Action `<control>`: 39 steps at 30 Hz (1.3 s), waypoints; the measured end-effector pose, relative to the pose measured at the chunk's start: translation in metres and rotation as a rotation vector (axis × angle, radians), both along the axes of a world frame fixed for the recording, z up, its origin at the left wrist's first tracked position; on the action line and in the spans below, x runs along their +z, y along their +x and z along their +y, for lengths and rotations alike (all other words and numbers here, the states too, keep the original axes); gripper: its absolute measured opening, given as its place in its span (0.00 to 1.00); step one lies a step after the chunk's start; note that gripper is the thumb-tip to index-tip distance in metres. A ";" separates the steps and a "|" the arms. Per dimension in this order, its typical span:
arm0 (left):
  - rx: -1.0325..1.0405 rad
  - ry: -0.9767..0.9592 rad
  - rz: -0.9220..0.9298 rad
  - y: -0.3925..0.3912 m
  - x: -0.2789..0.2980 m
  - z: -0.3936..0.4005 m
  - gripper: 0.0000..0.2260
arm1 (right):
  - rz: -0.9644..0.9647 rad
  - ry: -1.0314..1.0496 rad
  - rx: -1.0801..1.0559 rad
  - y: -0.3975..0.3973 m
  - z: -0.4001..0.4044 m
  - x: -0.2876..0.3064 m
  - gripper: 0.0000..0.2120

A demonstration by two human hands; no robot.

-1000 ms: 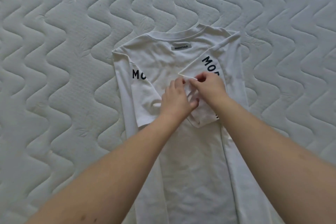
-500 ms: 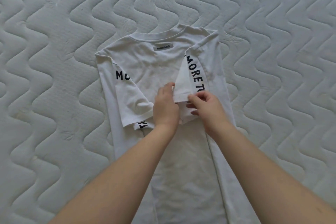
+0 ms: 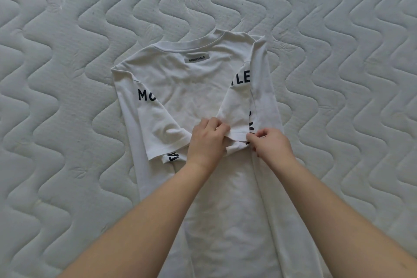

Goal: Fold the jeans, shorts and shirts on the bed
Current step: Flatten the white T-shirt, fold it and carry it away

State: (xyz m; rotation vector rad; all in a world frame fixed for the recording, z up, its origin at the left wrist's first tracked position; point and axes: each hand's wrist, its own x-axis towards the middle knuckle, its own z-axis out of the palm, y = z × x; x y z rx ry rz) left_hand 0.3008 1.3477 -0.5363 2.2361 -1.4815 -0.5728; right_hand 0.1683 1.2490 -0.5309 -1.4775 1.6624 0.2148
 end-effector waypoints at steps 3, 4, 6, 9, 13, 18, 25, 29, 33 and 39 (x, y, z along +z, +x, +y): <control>-0.036 -0.017 0.001 0.002 -0.002 -0.002 0.09 | -0.023 -0.237 0.056 0.012 -0.021 0.004 0.08; -0.056 -0.023 -0.001 0.003 -0.004 -0.003 0.09 | -0.120 -0.287 0.046 0.021 -0.029 0.006 0.07; -0.100 -0.039 -0.006 0.006 -0.006 -0.006 0.09 | -0.274 -0.343 0.018 0.044 -0.051 0.006 0.13; -0.171 -0.054 -0.003 0.009 -0.010 -0.010 0.09 | -0.261 -0.348 0.019 0.080 -0.094 -0.001 0.19; -0.266 -0.111 -0.007 0.010 -0.014 -0.018 0.07 | -0.091 -0.346 0.226 0.113 -0.138 -0.016 0.13; -0.342 -0.035 0.032 0.014 -0.021 -0.019 0.06 | -0.041 -0.409 0.318 0.121 -0.158 -0.026 0.12; -0.386 0.133 -0.069 0.005 -0.031 -0.021 0.17 | -0.049 -0.885 0.518 0.104 -0.114 -0.014 0.17; -0.354 0.043 -0.189 0.000 -0.033 -0.017 0.17 | -0.113 -0.758 0.727 0.075 -0.060 -0.032 0.24; -0.325 -0.097 -0.214 -0.008 -0.040 -0.002 0.16 | 0.071 -0.586 0.912 0.047 -0.063 -0.059 0.28; -0.493 0.043 -0.326 -0.019 -0.048 0.063 0.29 | 0.121 -0.569 0.990 0.049 -0.069 -0.070 0.32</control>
